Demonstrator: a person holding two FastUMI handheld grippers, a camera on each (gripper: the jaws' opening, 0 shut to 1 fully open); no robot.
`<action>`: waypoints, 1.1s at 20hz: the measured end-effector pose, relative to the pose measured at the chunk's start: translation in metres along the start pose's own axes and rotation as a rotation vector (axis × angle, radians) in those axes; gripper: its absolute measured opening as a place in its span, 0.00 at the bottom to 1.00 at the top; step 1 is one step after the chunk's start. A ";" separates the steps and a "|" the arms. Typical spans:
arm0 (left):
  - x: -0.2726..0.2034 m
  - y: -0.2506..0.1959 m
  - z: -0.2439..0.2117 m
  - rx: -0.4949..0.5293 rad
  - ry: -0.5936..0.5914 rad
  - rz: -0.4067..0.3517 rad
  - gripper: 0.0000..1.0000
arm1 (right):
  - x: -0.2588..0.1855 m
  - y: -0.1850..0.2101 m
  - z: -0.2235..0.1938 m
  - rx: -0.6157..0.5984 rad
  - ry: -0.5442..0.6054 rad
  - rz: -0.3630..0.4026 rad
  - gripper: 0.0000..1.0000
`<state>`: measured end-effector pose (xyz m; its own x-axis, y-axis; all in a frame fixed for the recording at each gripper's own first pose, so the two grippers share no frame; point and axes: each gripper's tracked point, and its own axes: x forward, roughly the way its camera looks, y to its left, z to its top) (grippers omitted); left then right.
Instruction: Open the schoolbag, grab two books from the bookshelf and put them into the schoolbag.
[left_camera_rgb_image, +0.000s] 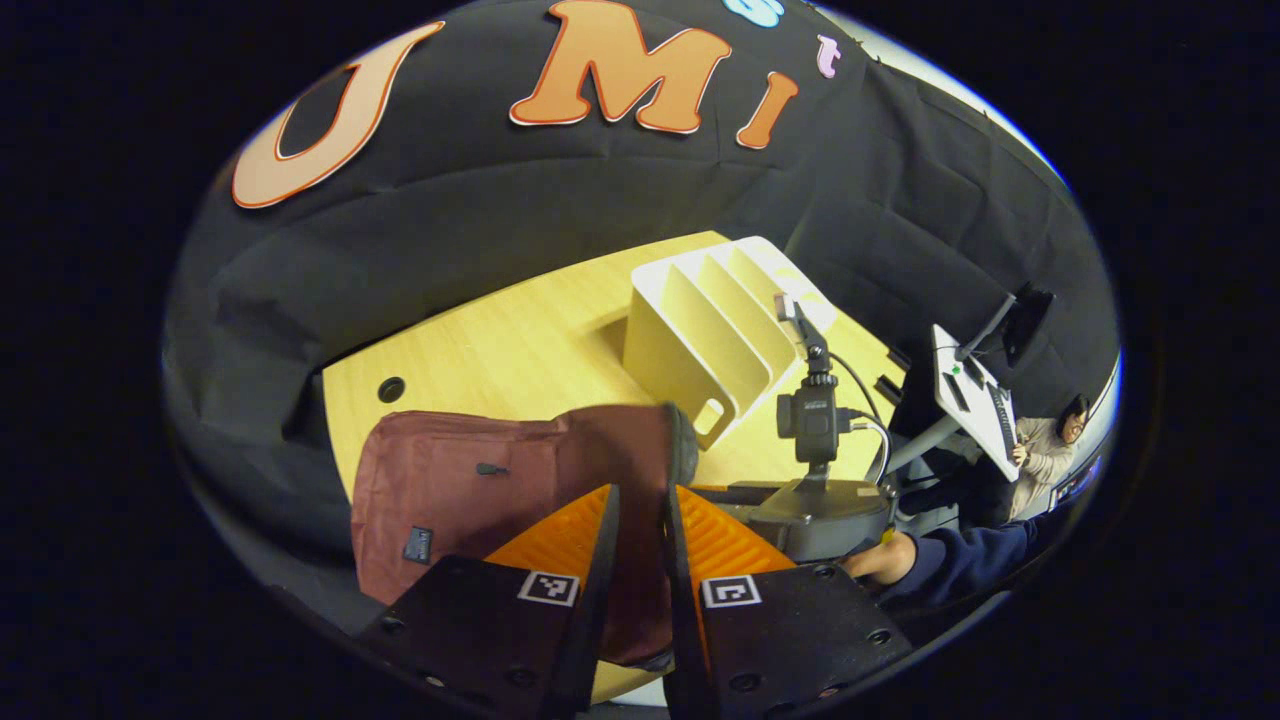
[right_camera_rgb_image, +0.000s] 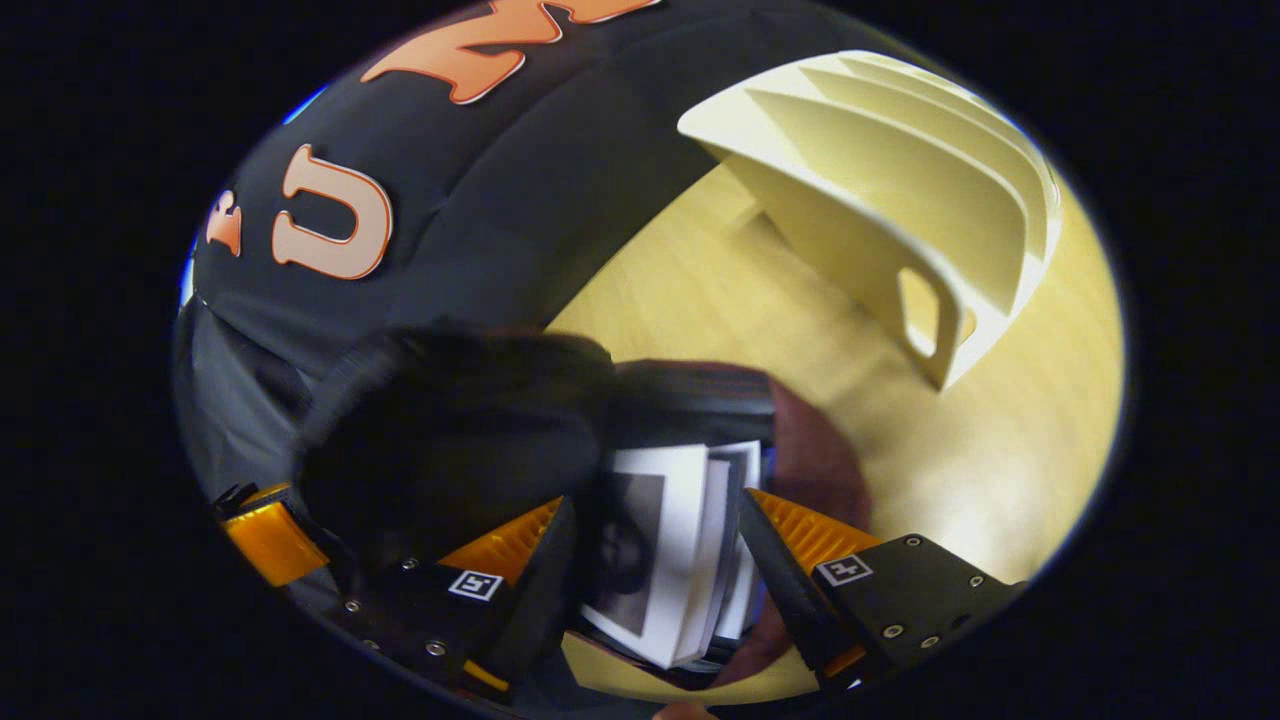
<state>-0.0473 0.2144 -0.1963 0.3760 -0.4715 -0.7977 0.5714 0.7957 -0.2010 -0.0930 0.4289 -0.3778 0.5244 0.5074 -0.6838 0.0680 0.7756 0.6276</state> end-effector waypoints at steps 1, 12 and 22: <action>0.003 -0.004 0.001 -0.002 -0.006 -0.007 0.36 | -0.012 -0.007 0.014 -0.026 -0.028 -0.017 0.97; 0.034 -0.086 0.036 -0.034 -0.109 -0.058 0.86 | -0.136 -0.078 0.157 -0.210 -0.287 -0.162 0.97; 0.048 -0.187 0.144 -0.129 -0.496 0.257 0.92 | -0.274 -0.145 0.289 -0.549 -0.447 -0.133 0.97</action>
<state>-0.0307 -0.0117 -0.1151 0.8059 -0.3544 -0.4742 0.3349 0.9335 -0.1285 -0.0015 0.0689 -0.1739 0.8468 0.2841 -0.4497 -0.2195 0.9567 0.1911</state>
